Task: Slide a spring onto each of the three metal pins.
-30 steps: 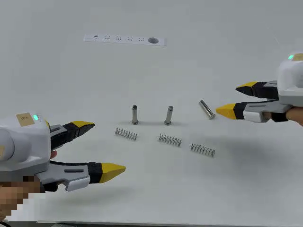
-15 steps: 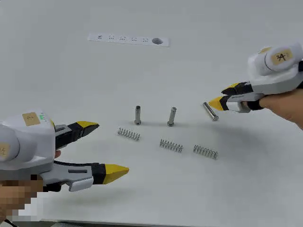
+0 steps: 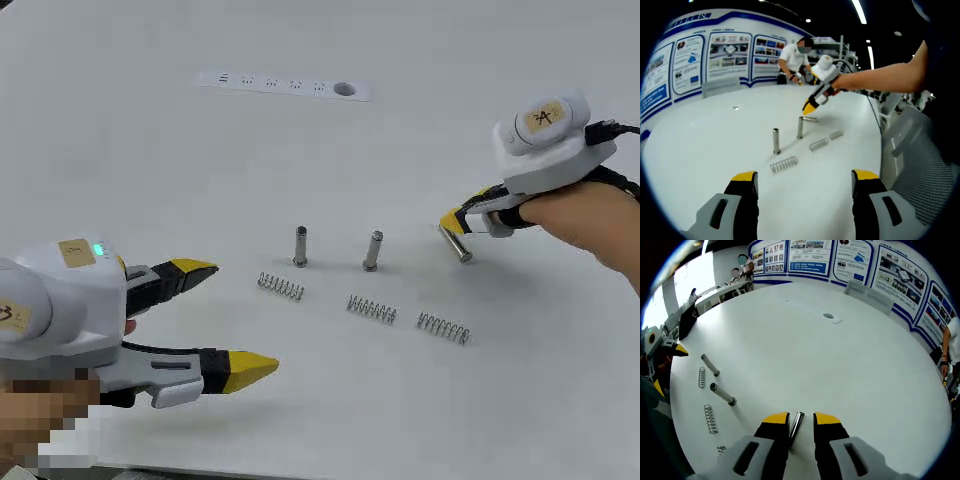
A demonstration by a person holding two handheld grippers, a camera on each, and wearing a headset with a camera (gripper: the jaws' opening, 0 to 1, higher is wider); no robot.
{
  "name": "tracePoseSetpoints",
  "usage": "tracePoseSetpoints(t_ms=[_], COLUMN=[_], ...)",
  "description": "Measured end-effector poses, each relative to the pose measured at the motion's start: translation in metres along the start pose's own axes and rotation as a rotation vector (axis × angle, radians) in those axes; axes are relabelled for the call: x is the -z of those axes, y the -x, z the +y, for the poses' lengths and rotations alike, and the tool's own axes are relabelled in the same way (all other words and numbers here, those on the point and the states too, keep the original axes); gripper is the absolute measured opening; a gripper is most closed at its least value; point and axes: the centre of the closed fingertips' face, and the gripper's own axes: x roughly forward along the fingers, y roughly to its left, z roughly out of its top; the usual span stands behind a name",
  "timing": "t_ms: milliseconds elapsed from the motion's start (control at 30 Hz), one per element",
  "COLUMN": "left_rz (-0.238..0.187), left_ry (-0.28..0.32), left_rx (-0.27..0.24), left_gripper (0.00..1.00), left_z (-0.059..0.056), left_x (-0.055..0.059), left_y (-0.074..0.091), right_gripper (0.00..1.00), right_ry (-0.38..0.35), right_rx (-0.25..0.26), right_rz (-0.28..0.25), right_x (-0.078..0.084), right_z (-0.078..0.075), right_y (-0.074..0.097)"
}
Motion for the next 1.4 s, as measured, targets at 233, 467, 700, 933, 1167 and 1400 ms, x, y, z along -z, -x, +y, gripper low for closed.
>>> tracePoseSetpoints(t_ms=[233, 467, 700, 933, 1167, 1400], left_rz=[0.002, 0.003, 0.002, -0.002, -0.001, -0.005], left_ry=[0.003, 0.006, 0.010, 0.016, 0.020, 0.017], left_rx=[0.006, 0.011, 0.014, 0.013, 0.015, 0.019], left_gripper=[0.77, 0.77, 0.76, 0.76, 0.76, 0.76], left_z=[-0.002, -0.003, -0.003, -0.003, -0.003, -0.004], left_x=[0.001, 0.003, 0.005, 0.006, 0.007, 0.004], left_y=[-0.002, -0.003, -0.004, -0.004, -0.004, -0.005], right_gripper=[0.16, 0.13, 0.11, 0.10, 0.09, 0.09], right_ry=[-0.057, -0.107, -0.120, -0.100, -0.111, -0.138], right_rx=[0.009, 0.029, 0.045, 0.066, 0.067, 0.058], right_rz=[0.051, 0.082, 0.116, 0.156, 0.190, 0.236], right_x=[0.006, 0.008, 0.012, 0.018, 0.018, 0.020], right_z=[0.000, 0.001, 0.002, 0.000, 0.002, 0.002], right_y=[-0.009, -0.013, -0.017, -0.022, -0.023, -0.022])
